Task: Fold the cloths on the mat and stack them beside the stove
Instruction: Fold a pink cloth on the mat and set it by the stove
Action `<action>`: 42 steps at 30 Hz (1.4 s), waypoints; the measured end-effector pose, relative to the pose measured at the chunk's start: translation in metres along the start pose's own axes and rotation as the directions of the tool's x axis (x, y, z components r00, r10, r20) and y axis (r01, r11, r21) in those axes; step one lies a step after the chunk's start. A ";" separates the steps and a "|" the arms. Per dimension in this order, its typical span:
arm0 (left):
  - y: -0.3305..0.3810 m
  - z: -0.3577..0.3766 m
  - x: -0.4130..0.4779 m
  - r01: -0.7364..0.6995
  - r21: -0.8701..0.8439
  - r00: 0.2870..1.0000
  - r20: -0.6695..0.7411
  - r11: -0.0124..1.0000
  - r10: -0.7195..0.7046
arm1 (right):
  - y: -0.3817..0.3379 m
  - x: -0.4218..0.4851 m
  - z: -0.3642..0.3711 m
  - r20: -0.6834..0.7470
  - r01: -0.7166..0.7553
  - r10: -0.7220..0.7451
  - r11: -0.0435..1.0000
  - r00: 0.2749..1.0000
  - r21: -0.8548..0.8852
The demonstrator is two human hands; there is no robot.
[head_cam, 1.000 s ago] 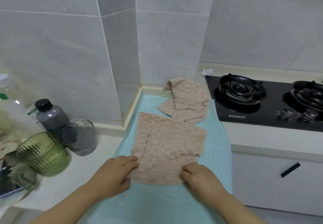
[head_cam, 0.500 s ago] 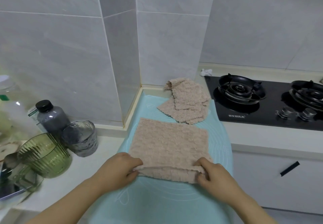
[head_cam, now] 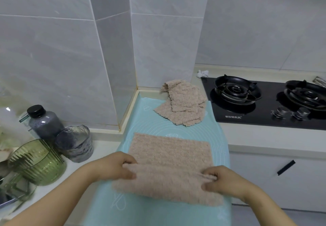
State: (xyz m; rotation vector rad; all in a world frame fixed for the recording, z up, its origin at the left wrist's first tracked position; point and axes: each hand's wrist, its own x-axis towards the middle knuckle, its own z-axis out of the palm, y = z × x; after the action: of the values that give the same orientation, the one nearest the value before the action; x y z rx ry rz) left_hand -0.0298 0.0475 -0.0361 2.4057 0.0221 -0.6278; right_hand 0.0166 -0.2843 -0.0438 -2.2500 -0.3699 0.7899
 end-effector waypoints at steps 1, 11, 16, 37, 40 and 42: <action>0.001 -0.002 0.002 0.017 -0.124 0.997 -0.074 0.992 -0.026 | 0.000 0.002 -0.003 -0.083 -0.011 0.018 0.997 0.996 0.082; 0.010 0.003 0.056 0.059 -0.777 0.847 -0.294 0.627 -0.444 | -0.009 0.049 -0.004 -0.461 -0.010 0.279 0.863 0.842 0.505; 0.012 0.006 0.074 0.153 -0.659 0.762 -0.396 0.737 -0.512 | -0.007 0.073 -0.005 -0.520 -0.052 0.319 0.884 0.792 0.464; 0.031 0.006 0.098 0.232 -0.170 0.739 -0.610 0.958 -0.287 | -0.002 0.087 -0.005 -0.585 -0.175 0.386 0.907 0.714 0.384; 0.044 0.030 0.090 0.110 0.183 0.653 -0.754 0.977 0.068 | 0.000 0.079 -0.001 -0.590 -0.266 0.381 0.924 0.711 0.276; 0.054 0.051 0.085 0.051 0.375 0.722 -0.655 0.926 0.225 | -0.001 0.071 0.004 -0.569 -0.334 0.398 0.917 0.719 0.219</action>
State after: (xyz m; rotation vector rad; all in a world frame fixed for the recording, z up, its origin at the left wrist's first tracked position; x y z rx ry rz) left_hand 0.0321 -0.0368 -0.0767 2.8521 0.1109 0.3941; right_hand 0.0687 -0.2486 -0.0757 -2.3588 0.4343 0.2153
